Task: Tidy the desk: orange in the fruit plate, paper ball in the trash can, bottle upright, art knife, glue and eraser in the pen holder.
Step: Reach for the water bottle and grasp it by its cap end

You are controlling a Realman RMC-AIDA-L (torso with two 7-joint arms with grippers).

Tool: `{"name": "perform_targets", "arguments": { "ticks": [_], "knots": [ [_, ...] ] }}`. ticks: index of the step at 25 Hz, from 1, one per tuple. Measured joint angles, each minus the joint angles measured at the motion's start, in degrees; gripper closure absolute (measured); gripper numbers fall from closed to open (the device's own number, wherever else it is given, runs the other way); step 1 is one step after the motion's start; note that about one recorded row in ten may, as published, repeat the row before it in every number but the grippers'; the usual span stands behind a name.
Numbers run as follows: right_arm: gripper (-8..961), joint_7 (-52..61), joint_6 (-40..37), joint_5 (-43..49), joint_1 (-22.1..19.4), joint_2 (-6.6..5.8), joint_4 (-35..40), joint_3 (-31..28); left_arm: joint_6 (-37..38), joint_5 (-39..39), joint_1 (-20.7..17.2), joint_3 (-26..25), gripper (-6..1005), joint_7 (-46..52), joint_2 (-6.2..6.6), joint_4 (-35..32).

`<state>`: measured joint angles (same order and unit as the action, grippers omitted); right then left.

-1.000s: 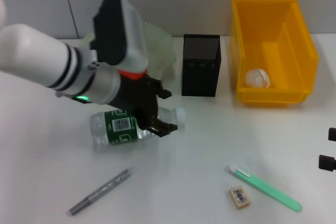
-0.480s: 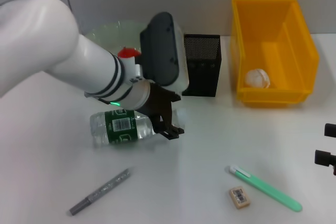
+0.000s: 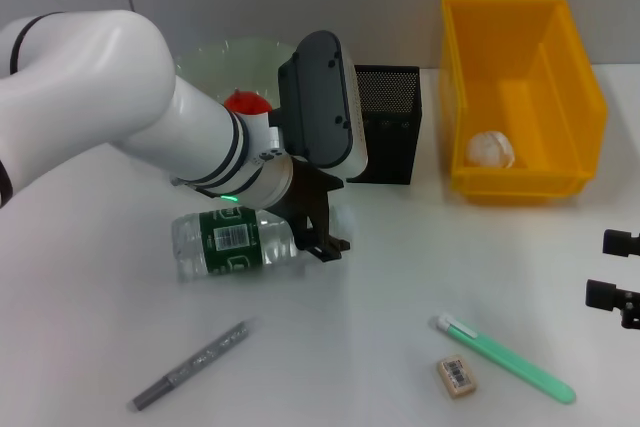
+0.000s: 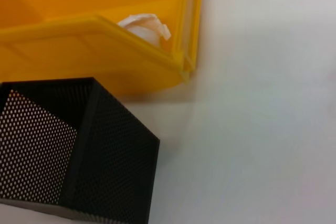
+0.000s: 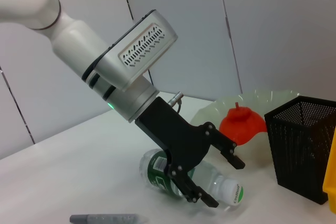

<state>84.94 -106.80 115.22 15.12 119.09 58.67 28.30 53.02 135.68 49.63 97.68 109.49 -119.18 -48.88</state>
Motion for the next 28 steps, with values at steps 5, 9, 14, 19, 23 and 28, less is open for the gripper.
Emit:
{"name": "perform_targets", "arguments": {
  "ticks": [5, 9, 14, 19, 23, 28],
  "knots": [
    [162, 0.0, 0.1, 0.0, 0.0, 0.0, -0.1, 0.1, -1.3, 0.0, 0.7, 0.7, 292, 0.0, 0.0, 2.0],
    [162, -0.1, 0.6, 0.0, 0.1, 0.0, -0.3, 0.2, -1.6, -0.1, 1.0, 0.8, 295, -0.2, 0.0, 3.1],
    [162, -0.1, 2.1, 0.1, 0.4, 0.0, -1.1, 0.3, -2.6, -0.6, 1.1, 1.6, 300, -0.5, 0.0, 3.2],
    [162, -0.4, 2.7, 0.4, 0.8, -0.11, -2.1, 0.3, -5.2, -0.7, 1.2, 4.2, 304, 0.0, 0.0, 3.5],
    [162, -0.7, 2.8, 0.4, 0.9, -0.08, -2.2, 0.1, -6.3, -0.7, 1.2, 5.3, 383, 0.5, 0.0, 3.5],
    [162, -0.7, 2.8, 0.3, 0.9, -0.08, -2.2, 0.0, -7.4, -0.7, 0.7, 5.2, 529, 0.6, 0.0, 3.5]
  ]
}}
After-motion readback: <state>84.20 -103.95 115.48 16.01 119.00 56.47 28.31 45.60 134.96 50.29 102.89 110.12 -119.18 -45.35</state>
